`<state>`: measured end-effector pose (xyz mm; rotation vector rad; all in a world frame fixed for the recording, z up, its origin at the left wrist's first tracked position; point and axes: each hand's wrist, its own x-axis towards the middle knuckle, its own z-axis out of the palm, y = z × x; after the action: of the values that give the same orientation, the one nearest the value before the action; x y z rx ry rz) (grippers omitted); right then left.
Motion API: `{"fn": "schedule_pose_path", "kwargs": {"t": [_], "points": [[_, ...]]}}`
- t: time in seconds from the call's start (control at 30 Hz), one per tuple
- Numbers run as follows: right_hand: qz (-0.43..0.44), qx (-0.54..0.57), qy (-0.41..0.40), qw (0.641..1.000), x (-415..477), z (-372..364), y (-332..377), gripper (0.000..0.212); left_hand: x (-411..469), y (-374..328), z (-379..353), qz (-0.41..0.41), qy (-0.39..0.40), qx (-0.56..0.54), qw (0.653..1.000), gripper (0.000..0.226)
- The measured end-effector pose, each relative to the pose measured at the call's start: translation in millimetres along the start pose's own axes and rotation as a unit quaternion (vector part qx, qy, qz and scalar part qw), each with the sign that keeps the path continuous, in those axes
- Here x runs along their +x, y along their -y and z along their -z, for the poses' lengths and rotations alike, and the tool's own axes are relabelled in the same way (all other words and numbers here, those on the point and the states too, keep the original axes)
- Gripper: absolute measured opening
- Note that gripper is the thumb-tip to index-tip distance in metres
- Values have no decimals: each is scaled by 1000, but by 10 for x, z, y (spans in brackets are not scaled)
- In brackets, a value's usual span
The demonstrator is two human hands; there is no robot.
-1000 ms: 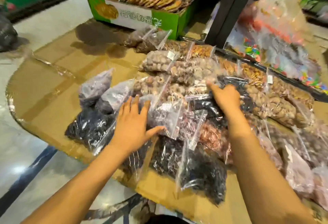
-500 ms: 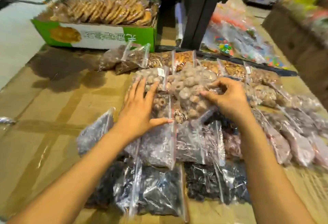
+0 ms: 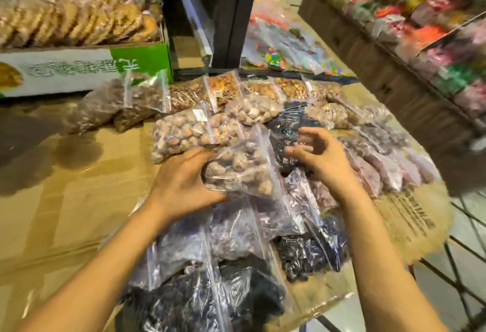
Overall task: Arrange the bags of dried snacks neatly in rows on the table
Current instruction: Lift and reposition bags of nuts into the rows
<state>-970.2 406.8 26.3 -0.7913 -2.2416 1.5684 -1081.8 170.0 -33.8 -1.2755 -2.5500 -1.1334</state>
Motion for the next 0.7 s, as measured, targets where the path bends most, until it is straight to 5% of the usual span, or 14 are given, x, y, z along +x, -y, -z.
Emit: {"fn": "schedule_pose_path", "kwargs": {"t": [0.2, 0.4, 0.53, 0.7], "points": [[-88, -69, -97, 989, 897, 30, -398, 47, 185, 283, -49, 181, -14, -133, 974, 73], [-137, -207, -163, 955, 1807, -480, -490, 62, 295, 284, -34, 206, -40, -77, 975, 66], [-118, -200, -251, 940, 1908, -700, -584, 39, 280, 337, -65, 235, -72, -73, 967, 84], [-133, -131, -247, 951, 1910, -660, -563, 27, 143, 439, 121, 248, -98, -117, 957, 69]]}}
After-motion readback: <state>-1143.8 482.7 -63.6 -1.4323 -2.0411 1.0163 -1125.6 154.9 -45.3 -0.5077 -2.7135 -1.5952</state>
